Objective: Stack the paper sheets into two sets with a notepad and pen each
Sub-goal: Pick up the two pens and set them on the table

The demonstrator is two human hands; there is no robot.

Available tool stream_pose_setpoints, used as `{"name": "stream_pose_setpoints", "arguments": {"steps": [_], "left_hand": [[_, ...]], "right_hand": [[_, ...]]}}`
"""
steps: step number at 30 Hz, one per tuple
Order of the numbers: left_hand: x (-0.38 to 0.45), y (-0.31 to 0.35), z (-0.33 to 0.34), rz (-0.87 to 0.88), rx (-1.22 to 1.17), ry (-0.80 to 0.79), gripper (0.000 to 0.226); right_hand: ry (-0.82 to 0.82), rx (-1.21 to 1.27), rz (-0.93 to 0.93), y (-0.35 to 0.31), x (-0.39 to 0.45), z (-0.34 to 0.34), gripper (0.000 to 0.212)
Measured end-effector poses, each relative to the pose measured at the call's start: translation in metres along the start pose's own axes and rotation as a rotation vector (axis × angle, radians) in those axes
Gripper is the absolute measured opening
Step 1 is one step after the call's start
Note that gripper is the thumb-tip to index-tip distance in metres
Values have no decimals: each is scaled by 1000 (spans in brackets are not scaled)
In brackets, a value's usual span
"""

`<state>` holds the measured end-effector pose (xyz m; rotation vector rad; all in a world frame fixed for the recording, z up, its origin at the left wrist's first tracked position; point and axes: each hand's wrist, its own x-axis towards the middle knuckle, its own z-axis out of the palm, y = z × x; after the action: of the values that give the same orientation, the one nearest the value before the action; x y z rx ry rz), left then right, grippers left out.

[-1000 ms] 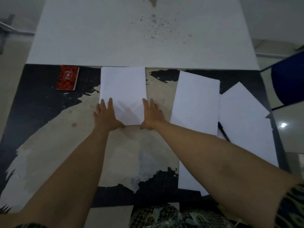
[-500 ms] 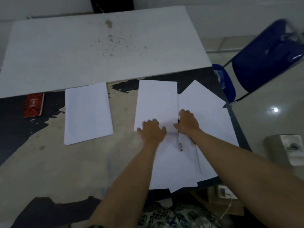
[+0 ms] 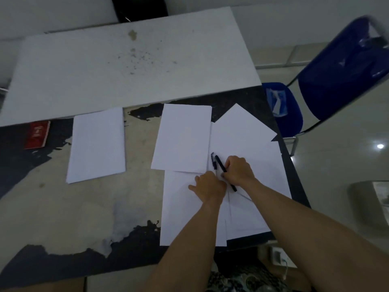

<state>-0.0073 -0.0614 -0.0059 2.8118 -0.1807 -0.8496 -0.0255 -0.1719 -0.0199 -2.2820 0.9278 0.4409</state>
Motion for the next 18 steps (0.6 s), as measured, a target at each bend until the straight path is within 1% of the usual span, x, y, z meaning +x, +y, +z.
{"name": "stream_pose_setpoints", "arguments": {"steps": [4,10,12,14,16,18], "left_hand": [[-3,13,-9,6,-17,13,19],[4,11,-47,0,-66,126,16],[15,-1,-69,-25,-90,179,16],[30,-18,-98,-49,-107,242,18],[48,-43,-131,-76,-130,308,20],[65,-68,-166,-104,-146,364,22]], "right_hand": [[14,-37,-19,3,0,-20,13],[66,-58,-37,-25,8,-59,20],[81,-50,-50,-49,14,-69,20],[105,0,-74,-82,23,-76,14],[107,94,-95,-121,33,-79,8],[88,211,-111,-161,42,-81,8]]}}
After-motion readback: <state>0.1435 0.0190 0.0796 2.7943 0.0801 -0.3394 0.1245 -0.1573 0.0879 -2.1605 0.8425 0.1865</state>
